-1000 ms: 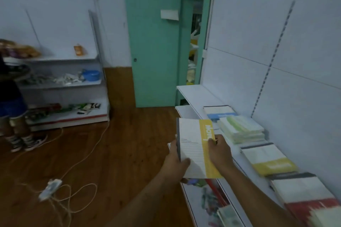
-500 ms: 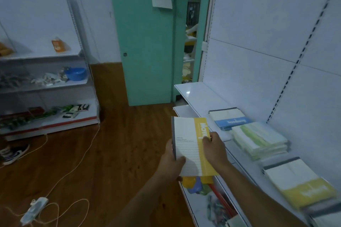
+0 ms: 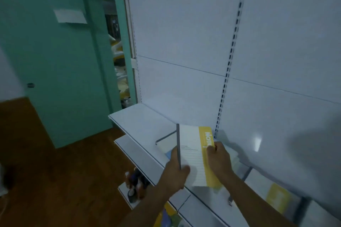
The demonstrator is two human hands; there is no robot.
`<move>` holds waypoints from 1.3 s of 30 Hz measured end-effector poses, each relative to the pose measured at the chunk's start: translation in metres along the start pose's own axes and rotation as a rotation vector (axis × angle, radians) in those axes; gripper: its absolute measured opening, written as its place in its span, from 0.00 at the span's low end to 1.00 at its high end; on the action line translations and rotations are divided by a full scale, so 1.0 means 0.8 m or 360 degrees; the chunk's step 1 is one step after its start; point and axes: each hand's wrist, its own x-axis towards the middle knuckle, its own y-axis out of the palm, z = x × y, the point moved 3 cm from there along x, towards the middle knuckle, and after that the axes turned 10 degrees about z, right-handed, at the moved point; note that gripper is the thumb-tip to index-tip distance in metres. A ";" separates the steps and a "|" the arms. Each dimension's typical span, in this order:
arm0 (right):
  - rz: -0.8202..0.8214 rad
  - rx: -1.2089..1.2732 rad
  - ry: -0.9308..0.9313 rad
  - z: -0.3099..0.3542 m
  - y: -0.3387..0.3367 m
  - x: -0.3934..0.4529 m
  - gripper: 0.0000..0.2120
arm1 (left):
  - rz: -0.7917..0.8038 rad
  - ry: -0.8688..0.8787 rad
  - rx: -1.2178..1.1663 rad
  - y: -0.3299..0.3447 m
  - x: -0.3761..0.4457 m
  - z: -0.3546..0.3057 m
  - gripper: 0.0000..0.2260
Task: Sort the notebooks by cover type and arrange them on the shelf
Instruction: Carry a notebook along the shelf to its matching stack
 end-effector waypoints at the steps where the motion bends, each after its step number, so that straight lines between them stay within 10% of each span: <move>1: -0.0071 -0.0021 0.0039 -0.010 -0.017 0.009 0.07 | 0.0061 0.0056 0.0038 0.010 0.019 -0.008 0.28; 10: -0.0685 -0.0040 0.0438 -0.098 -0.141 0.008 0.07 | 0.0705 0.0278 0.0242 0.130 0.143 -0.038 0.24; 19: -0.0744 -0.0201 0.1027 -0.168 -0.155 -0.056 0.21 | 0.1133 0.0386 0.0774 0.220 0.156 -0.026 0.25; 39: -0.0276 -0.1191 0.1033 -0.218 -0.132 -0.035 0.12 | 0.1015 0.0327 0.1617 0.261 0.132 -0.004 0.18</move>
